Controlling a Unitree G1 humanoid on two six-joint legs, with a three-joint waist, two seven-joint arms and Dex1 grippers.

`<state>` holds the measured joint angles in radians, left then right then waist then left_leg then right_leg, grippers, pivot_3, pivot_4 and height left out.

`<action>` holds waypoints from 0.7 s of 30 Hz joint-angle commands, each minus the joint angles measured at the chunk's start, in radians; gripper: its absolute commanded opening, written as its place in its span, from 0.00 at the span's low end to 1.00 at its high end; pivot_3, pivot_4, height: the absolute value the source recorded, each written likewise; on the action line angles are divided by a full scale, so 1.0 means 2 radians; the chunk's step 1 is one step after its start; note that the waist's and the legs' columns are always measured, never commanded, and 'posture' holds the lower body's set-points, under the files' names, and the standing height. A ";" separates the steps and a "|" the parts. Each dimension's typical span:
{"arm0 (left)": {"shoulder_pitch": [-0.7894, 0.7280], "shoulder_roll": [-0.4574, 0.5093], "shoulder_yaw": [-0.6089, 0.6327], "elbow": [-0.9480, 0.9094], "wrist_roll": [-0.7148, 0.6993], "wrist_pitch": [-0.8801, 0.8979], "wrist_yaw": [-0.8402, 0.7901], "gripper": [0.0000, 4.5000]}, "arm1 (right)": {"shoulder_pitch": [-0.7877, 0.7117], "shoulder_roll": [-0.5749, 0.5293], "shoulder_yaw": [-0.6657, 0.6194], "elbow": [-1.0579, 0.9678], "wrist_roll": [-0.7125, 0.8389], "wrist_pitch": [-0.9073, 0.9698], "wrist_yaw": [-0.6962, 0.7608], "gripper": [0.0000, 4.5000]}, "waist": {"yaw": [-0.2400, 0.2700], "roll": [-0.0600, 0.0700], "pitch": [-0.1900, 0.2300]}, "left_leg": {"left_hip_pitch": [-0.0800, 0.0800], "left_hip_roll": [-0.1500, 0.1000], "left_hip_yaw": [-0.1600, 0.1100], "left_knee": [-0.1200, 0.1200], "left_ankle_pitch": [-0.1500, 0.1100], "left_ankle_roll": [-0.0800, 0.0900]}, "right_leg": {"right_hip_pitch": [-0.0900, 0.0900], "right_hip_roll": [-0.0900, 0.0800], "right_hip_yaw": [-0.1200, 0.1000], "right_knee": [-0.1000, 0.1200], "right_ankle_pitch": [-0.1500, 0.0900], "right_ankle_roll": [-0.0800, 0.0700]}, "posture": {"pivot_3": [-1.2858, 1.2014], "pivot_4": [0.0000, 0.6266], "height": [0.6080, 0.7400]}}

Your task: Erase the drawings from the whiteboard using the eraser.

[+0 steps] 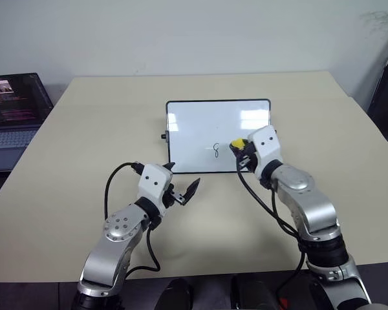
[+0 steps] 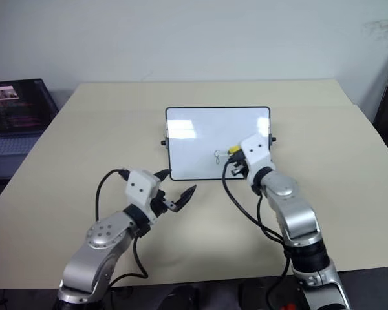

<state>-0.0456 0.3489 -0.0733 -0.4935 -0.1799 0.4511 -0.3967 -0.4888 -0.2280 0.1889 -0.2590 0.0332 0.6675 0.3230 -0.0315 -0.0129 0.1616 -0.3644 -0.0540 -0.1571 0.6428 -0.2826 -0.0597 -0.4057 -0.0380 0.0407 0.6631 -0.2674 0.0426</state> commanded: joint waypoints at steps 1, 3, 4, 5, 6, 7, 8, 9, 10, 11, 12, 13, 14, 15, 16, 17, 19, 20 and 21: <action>-0.003 0.002 0.002 0.000 0.000 -0.017 -0.005 1.00 | -0.032 0.006 0.026 0.026 -0.019 -0.062 0.007 0.25 | 0.000 0.000 0.000 | 0.000 0.000 0.000 0.000 0.000 0.000 | 0.000 0.000 0.000 0.000 0.000 0.000 | 0.52 0.24 1.00; -0.003 0.001 0.001 0.001 0.001 -0.019 -0.007 1.00 | -0.048 0.011 0.041 0.057 -0.028 -0.088 0.011 0.25 | -0.001 0.000 0.000 | 0.000 0.000 0.000 0.000 0.000 0.000 | 0.000 0.000 0.000 0.000 0.000 0.000 | 0.52 0.24 1.00; -0.003 0.001 0.000 0.000 0.002 -0.019 -0.007 1.00 | -0.055 0.014 0.045 0.071 -0.032 -0.100 0.013 0.25 | 0.000 0.000 0.000 | 0.000 0.000 0.000 0.000 0.000 0.000 | 0.000 0.000 0.000 0.000 0.000 0.000 | 0.52 0.24 1.00; -0.003 0.002 0.001 -0.001 0.001 -0.018 -0.007 1.00 | -0.064 0.015 0.053 0.087 -0.038 -0.116 0.017 0.25 | 0.000 0.000 0.000 | 0.000 0.000 0.000 0.000 0.000 0.000 | 0.000 0.000 0.000 0.000 0.000 0.000 | 0.52 0.24 1.00; -0.003 0.002 0.002 -0.002 0.002 -0.018 -0.007 1.00 | -0.072 0.015 0.059 0.102 -0.045 -0.131 0.021 0.25 | 0.000 0.000 0.000 | 0.000 0.000 0.000 0.000 0.000 0.000 | 0.000 0.000 0.000 0.000 0.000 0.000 | 0.52 0.24 1.00; -0.002 0.003 0.003 -0.003 0.002 -0.017 -0.007 1.00 | -0.079 0.016 0.064 0.117 -0.050 -0.142 0.023 0.25 | 0.000 0.000 0.000 | 0.000 0.000 0.000 0.000 0.000 0.000 | 0.000 0.000 0.000 0.000 0.000 0.000 | 0.52 0.24 1.00; -0.001 0.003 0.003 -0.004 0.002 -0.017 -0.006 1.00 | -0.086 0.018 0.066 0.131 -0.054 -0.149 0.023 0.25 | 0.000 0.000 0.000 | 0.000 0.000 0.000 0.000 0.000 0.000 | 0.000 0.000 0.000 0.000 0.000 0.000 | 0.52 0.24 1.00; -0.001 0.003 0.003 -0.005 0.002 -0.017 -0.006 1.00 | -0.090 0.020 0.066 0.141 -0.056 -0.155 0.023 0.25 | 0.000 0.000 0.000 | 0.000 0.000 0.000 0.000 0.000 0.000 | 0.000 0.000 0.000 0.000 0.000 0.000 | 0.52 0.24 1.00; 0.000 0.003 0.004 -0.006 0.003 -0.016 -0.005 1.00 | -0.096 0.022 0.067 0.153 -0.060 -0.158 0.023 0.25 | 0.000 0.000 0.000 | 0.000 0.000 0.000 0.000 0.000 0.000 | 0.000 0.000 0.000 0.000 0.000 0.000 | 0.52 0.24 1.00; 0.001 0.003 0.003 -0.008 0.004 -0.016 -0.004 1.00 | -0.102 0.024 0.069 0.167 -0.064 -0.160 0.024 0.25 | 0.000 0.000 0.000 | 0.000 0.000 0.000 0.000 0.000 0.000 | 0.000 0.000 0.000 0.000 0.000 0.000 | 0.52 0.24 1.00; 0.002 0.003 0.003 -0.009 0.005 -0.015 -0.003 1.00 | -0.106 0.025 0.071 0.178 -0.068 -0.161 0.025 0.25 | 0.000 0.000 0.000 | 0.000 0.000 0.000 0.000 0.000 0.000 | 0.000 0.000 0.000 0.000 0.000 0.000 | 0.52 0.24 1.00; 0.004 0.003 0.002 -0.014 0.006 -0.013 0.000 1.00 | -0.118 0.025 0.077 0.198 -0.080 -0.158 0.023 0.25 | 0.000 0.000 0.000 | 0.000 0.000 0.000 0.000 0.000 0.000 | 0.000 0.000 0.000 0.000 0.000 0.000 | 0.52 0.24 1.00; 0.005 0.002 0.001 -0.018 0.007 -0.012 0.001 1.00 | -0.126 0.026 0.081 0.212 -0.090 -0.155 0.021 0.25 | 0.000 0.000 0.000 | 0.000 0.000 0.000 0.000 0.000 0.000 | 0.000 0.000 0.000 0.000 0.000 0.000 | 0.52 0.24 1.00; 0.006 0.002 0.000 -0.021 0.008 -0.010 0.003 1.00 | -0.133 0.026 0.083 0.226 -0.097 -0.153 0.018 0.25 | -0.001 0.000 0.000 | 0.000 0.000 0.000 0.000 0.000 0.000 | 0.000 0.000 0.000 0.000 0.000 0.000 | 0.52 0.24 1.00; 0.007 0.002 -0.001 -0.023 0.008 -0.009 0.004 1.00 | -0.136 0.027 0.082 0.236 -0.100 -0.148 0.017 0.25 | 0.000 0.000 0.000 | 0.000 0.000 0.000 0.000 0.000 0.000 | 0.000 0.000 0.000 0.000 0.000 0.000 | 0.52 0.24 1.00; 0.007 0.002 -0.001 -0.024 0.009 -0.009 0.004 1.00 | -0.138 0.028 0.080 0.243 -0.100 -0.145 0.018 0.25 | 0.000 0.000 0.000 | 0.000 0.000 0.000 0.000 0.000 0.000 | 0.000 0.000 0.000 0.000 0.000 0.000 | 0.52 0.24 1.00; 0.007 0.002 -0.001 -0.026 0.010 -0.007 0.005 1.00 | -0.139 0.030 0.077 0.252 -0.103 -0.143 0.017 0.25 | 0.000 0.000 0.000 | 0.000 0.000 0.000 0.000 0.000 0.000 | 0.000 0.000 0.000 0.000 0.000 0.000 | 0.52 0.24 1.00; 0.006 0.002 0.000 -0.026 0.009 -0.006 0.006 1.00 | -0.139 0.031 0.075 0.255 -0.104 -0.142 0.016 0.25 | 0.000 0.000 0.000 | 0.000 0.000 0.000 0.000 0.000 0.000 | 0.000 0.000 0.000 0.000 0.000 0.000 | 0.52 0.24 1.00; 0.005 0.002 0.001 -0.027 0.009 -0.005 0.006 1.00 | -0.139 0.032 0.075 0.257 -0.106 -0.141 0.017 0.25 | 0.000 0.000 0.000 | 0.000 0.000 0.000 0.000 0.000 0.000 | 0.000 0.000 0.000 0.000 0.000 0.000 | 0.52 0.24 1.00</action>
<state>-0.0292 0.3497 -0.0765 -0.4907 -0.1681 0.4499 -0.3861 -0.7455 -0.1706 0.3544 0.2575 -0.1709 0.3822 0.3652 -0.0318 -0.0129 0.1616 -0.3644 -0.0541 -0.1578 0.6428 -0.2826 -0.0598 -0.4063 -0.0381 0.0412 0.6636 -0.2671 0.0422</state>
